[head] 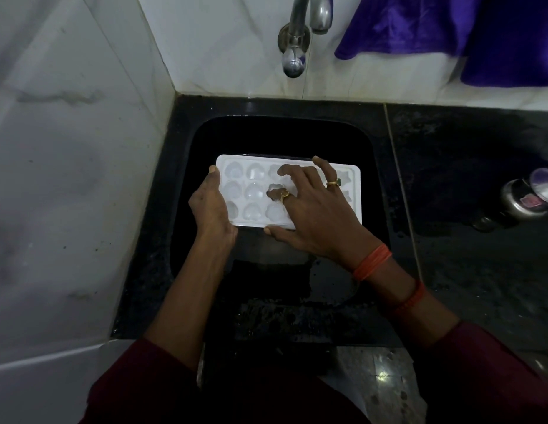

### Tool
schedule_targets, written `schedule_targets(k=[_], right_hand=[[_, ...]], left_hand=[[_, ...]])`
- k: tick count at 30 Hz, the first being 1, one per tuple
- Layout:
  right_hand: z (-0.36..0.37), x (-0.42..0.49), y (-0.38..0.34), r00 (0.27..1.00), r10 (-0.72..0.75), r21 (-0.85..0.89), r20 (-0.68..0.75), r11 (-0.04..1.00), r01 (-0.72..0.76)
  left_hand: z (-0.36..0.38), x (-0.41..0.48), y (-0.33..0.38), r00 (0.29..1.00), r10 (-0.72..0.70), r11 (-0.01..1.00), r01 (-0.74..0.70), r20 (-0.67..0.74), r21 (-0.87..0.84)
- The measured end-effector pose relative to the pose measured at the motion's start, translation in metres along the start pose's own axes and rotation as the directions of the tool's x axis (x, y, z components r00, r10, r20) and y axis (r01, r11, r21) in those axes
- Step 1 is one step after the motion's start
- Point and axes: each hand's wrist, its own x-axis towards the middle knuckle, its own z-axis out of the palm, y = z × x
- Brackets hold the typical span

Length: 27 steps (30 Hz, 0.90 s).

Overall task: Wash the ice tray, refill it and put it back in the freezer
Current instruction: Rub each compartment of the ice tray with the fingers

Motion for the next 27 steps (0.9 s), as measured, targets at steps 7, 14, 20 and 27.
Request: schedule_targets(k=[7, 14, 20, 27], right_hand=[[-0.0029, 0.0024, 0.0014, 0.997, -0.023, 0.015, -0.070, 1.000, 0.025], [0.0023, 0.0024, 0.0023, 0.999, -0.046, 0.016, -0.017, 0.999, 0.046], [0.0000, 0.0024, 0.0047, 0.998, -0.047, 0.006, -0.046, 0.999, 0.048], [-0.0014, 0.0023, 0.0040, 0.999, -0.017, -0.015, -0.029, 1.000, 0.017]], left_hand=[[0.0000, -0.0005, 0.0003, 1.000, 0.003, 1.000, -0.002, -0.018, 0.012], [-0.0006, 0.0032, -0.0027, 1.000, -0.002, 1.000, 0.002, -0.013, 0.012], [-0.0015, 0.0016, -0.0034, 1.000, -0.011, 1.000, 0.011, -0.002, 0.008], [-0.0020, 0.0011, -0.0035, 1.000, -0.010, 1.000, 0.010, -0.008, 0.009]])
